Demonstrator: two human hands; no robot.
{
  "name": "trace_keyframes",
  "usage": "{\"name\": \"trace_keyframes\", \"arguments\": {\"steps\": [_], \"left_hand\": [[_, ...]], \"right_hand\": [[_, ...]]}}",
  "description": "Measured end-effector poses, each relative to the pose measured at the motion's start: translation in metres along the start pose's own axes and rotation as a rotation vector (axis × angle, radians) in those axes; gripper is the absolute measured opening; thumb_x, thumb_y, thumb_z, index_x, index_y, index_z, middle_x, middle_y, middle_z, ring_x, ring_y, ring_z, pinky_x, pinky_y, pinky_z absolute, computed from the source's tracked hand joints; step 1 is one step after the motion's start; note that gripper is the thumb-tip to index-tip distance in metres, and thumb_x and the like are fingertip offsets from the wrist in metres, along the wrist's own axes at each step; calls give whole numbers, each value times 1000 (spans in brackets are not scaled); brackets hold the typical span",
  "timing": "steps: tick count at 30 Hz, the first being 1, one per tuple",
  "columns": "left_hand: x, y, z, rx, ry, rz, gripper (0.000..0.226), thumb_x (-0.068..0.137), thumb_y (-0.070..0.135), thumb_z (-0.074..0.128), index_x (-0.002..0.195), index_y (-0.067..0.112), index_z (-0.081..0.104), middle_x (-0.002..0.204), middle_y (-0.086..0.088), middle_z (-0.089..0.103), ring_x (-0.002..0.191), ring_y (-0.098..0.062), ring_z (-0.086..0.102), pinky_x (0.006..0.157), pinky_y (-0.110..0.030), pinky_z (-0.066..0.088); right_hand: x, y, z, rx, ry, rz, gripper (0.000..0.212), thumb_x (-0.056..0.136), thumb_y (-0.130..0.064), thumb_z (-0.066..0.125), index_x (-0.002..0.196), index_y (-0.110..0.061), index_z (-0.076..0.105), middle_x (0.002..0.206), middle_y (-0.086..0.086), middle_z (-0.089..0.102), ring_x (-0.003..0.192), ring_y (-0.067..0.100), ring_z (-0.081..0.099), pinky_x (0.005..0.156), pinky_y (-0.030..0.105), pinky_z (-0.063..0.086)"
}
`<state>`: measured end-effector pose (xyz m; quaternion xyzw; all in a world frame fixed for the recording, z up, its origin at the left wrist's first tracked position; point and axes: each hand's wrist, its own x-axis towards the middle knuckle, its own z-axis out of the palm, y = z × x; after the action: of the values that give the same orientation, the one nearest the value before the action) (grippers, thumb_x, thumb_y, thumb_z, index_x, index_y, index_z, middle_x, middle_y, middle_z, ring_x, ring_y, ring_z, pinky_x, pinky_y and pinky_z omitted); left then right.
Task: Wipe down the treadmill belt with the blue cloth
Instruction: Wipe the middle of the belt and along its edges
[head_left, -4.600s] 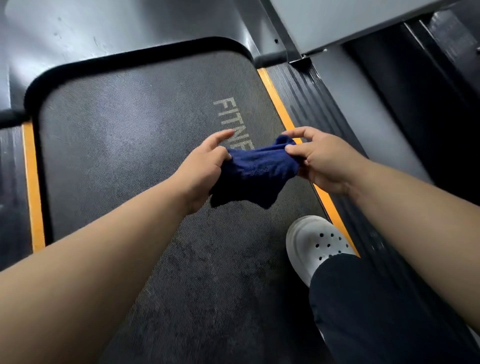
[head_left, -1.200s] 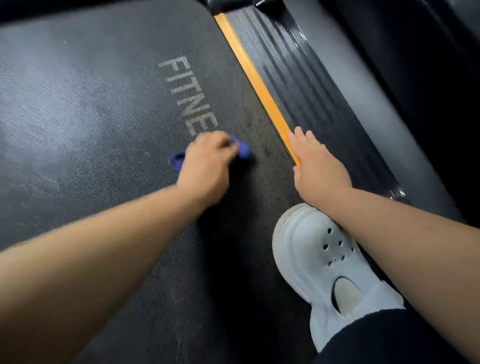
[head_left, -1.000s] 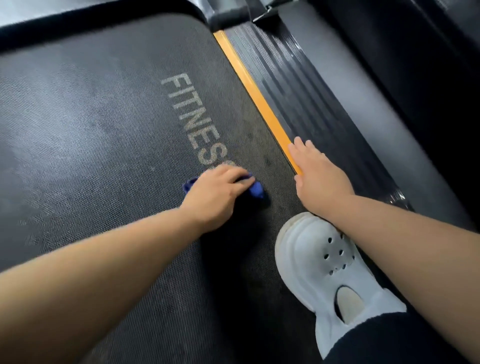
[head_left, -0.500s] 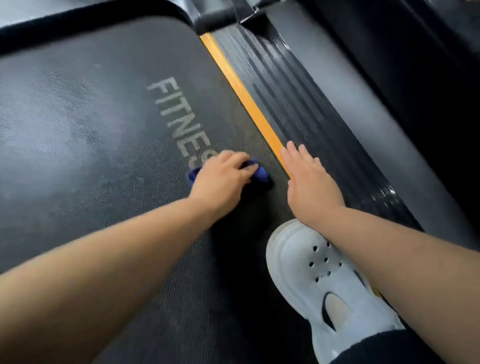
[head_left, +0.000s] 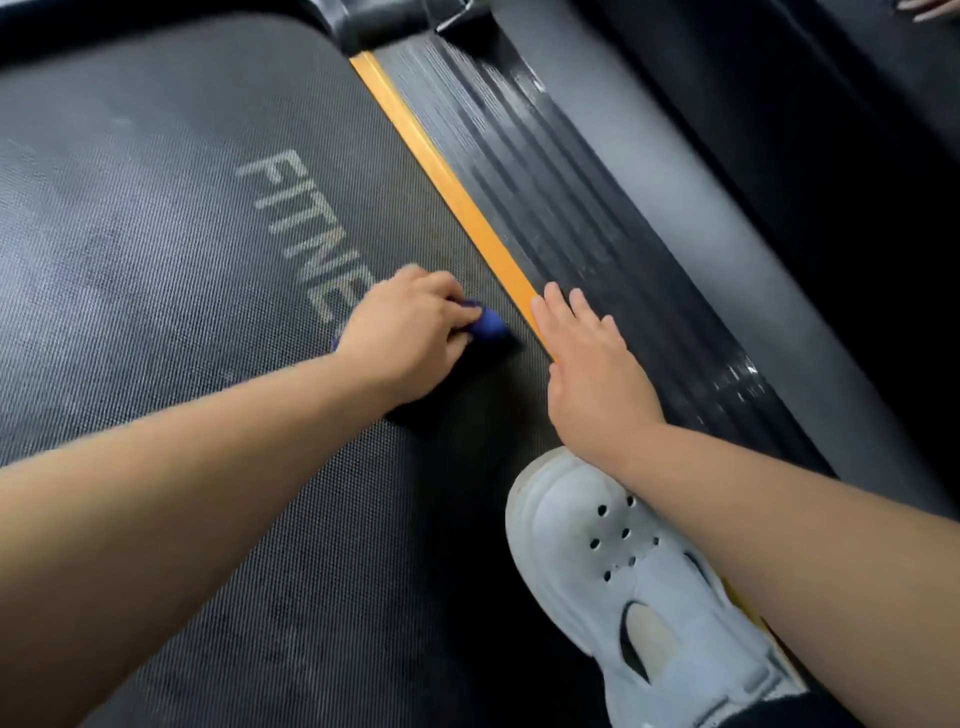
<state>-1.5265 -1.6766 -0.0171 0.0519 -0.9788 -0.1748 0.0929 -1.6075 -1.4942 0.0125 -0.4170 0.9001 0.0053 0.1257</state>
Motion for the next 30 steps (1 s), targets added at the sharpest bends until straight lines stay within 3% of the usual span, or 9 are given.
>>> {"name": "trace_keyframes", "arguments": {"steps": [3, 6, 8, 11, 16, 22, 24, 28, 30], "left_hand": [[48, -29, -2, 77, 39, -212, 30, 88, 27, 56, 115, 24, 68, 121, -3, 58, 112, -32, 46, 93, -43, 43], [85, -57, -5, -16, 118, -494, 36, 82, 28, 48, 110, 28, 70, 120, -1, 56, 114, -31, 47, 88, -34, 40], [79, -48, -4, -25, 119, -497, 33, 83, 22, 49, 106, 26, 72, 119, -2, 57, 112, -31, 46, 89, -34, 40], [34, -15, 1, -73, 187, -284, 25, 80, 20, 58, 98, 16, 75, 105, -8, 64, 97, -36, 51, 84, -38, 44], [1, 11, 6, -91, 63, -121, 22, 81, 25, 65, 99, 19, 75, 103, -1, 65, 95, -31, 53, 80, -36, 46], [70, -46, -8, 11, 198, -592, 30, 90, 26, 51, 113, 23, 70, 121, -4, 55, 113, -32, 45, 94, -36, 39], [60, -32, -3, 6, 168, -537, 29, 89, 25, 51, 111, 23, 70, 120, -4, 56, 110, -34, 45, 92, -36, 40], [-14, 36, 13, -136, 82, -130, 25, 80, 26, 57, 96, 20, 75, 99, -5, 65, 91, -28, 51, 81, -37, 46], [-35, 46, 15, -161, -5, -29, 29, 79, 31, 54, 95, 18, 75, 97, -3, 67, 87, -26, 54, 80, -36, 47]], "right_hand": [[1, -2, 1, -7, 2, 13, 69, 92, -4, 43, 151, -18, 10, 159, 0, 9, 147, 22, 7, 117, 41, 14], [1, -1, 4, 3, 9, 14, 67, 93, -3, 42, 151, -17, 11, 159, 0, 10, 147, 22, 7, 117, 41, 12], [0, -1, 3, 35, 19, 11, 66, 93, -2, 40, 151, -17, 12, 160, -1, 10, 147, 21, 6, 118, 40, 10], [1, -2, 1, 90, 16, 29, 68, 92, -1, 40, 152, -19, 12, 160, -3, 8, 147, 20, 4, 118, 39, 6], [2, -3, 3, 71, 17, 23, 72, 91, -2, 42, 152, -21, 9, 160, -4, 5, 147, 19, 2, 117, 40, 8], [1, 1, 3, 92, 10, 1, 66, 94, -4, 38, 152, -20, 9, 160, -3, 4, 147, 19, 0, 118, 39, 4], [1, 4, 2, 118, 0, -17, 66, 95, -5, 38, 152, -20, 8, 160, -4, 3, 147, 18, -1, 118, 39, 3], [1, 7, -2, 161, -32, -26, 66, 95, -5, 38, 152, -20, 7, 160, -5, 1, 147, 17, -2, 118, 39, 3], [1, 8, -4, 162, -51, -51, 66, 95, -6, 38, 152, -20, 7, 160, -4, -1, 147, 18, -4, 117, 39, 3]]}}
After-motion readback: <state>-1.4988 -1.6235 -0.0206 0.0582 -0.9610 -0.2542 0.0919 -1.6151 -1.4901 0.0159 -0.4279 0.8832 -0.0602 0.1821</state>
